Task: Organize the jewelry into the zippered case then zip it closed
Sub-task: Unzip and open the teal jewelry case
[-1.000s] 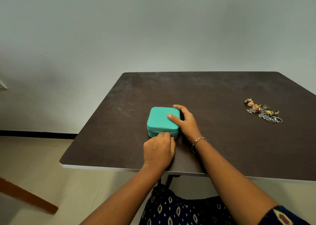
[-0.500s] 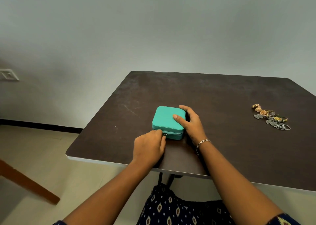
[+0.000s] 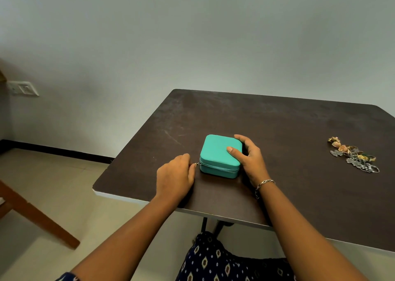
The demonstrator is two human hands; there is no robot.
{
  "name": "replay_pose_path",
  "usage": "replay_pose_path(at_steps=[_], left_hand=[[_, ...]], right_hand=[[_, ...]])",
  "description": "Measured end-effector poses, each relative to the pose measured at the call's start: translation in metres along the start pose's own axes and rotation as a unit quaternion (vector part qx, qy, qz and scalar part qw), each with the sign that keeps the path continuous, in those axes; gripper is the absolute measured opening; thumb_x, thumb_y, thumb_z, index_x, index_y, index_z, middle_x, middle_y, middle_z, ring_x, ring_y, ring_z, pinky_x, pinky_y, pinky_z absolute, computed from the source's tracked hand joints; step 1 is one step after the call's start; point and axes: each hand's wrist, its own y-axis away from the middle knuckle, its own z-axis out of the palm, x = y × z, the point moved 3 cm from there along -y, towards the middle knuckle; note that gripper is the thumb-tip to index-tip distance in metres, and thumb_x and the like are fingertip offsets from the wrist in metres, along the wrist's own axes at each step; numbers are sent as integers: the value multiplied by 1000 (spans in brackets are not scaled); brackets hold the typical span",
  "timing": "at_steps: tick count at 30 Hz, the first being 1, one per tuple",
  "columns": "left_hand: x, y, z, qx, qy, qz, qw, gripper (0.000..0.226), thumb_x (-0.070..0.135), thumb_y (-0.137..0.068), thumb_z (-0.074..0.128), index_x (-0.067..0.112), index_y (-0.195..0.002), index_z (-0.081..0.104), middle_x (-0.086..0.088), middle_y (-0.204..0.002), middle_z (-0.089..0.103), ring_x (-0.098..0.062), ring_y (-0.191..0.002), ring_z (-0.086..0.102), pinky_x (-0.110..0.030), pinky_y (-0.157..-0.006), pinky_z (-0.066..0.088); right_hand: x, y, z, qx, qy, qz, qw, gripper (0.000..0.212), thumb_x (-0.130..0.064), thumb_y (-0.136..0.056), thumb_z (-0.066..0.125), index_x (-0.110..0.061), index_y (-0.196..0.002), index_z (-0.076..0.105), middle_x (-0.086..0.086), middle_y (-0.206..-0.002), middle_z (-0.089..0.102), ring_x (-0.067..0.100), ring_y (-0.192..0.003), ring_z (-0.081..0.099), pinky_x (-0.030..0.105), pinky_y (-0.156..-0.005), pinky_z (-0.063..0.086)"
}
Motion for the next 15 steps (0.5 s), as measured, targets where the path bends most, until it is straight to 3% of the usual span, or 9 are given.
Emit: replay_pose_path(at_steps=[6,15], left_hand=[[-4,-13,4,-4,27,-33,999,22,35,-95,42,19,-90,55,3,-89,64,-13,-75,57,-23,-59,37],[-4,-45,13,-15,42,-43,998,20,31,-95,44,16,-88,56,-1,-91,66,-21,-80,59,-28,-62,37]], right_hand=[[1,-2,0,-4,2,-7,1000,44,-21,-80,68,-18,-121,53,4,-121,57,22,-111,54,47,-94,47],[-2,0,0,-7,-4,-10,1000,42,-27,-77,70,-26,-115,53,0,-117,57,20,-109,55,43,-93,49]])
